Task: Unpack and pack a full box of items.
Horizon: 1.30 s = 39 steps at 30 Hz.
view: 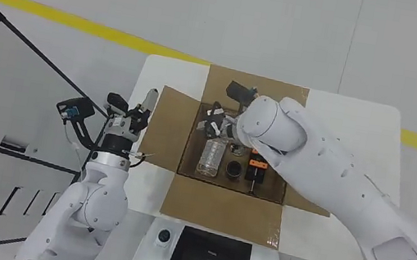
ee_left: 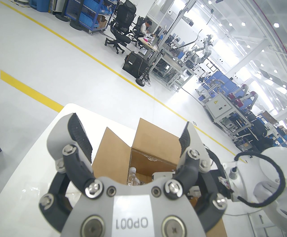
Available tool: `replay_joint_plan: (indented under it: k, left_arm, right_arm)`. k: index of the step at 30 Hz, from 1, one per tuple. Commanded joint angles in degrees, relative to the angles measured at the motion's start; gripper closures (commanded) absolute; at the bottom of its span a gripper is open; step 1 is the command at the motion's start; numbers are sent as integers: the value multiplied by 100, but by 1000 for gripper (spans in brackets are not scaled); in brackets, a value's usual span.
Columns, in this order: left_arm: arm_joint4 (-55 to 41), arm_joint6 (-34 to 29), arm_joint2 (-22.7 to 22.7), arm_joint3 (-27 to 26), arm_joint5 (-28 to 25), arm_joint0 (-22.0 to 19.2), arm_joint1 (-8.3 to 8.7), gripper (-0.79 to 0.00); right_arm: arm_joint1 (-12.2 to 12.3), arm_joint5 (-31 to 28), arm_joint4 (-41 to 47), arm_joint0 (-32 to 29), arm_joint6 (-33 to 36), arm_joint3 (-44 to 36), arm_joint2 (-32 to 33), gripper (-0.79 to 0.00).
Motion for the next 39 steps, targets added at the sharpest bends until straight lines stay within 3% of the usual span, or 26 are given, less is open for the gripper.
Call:
replay_joint_plan:
  k: [1,4,21,27,39]
  left_arm:
    - [0,0,0,0,-1,1,0,-785]
    - [0,0,0,0,-1,1,0,-785]
    - [0,0,0,0,-1,1,0,-785]
    - [0,0,0,0,-1,1,0,-785]
    - [0,0,0,0,-1,1,0,-785]
  right_arm:
    - [-117,72,130,244,-72,110,-411,-785]
    - [-265,366,335,520,-366,84,-748,-785]
    - [-299,366,228,503,-501,211,-839,-785]
    - [-541,366,-88,607,-557,584,-1215,-785]
    - [-1190,366,169,389,-1092,1738,-1306,-785]
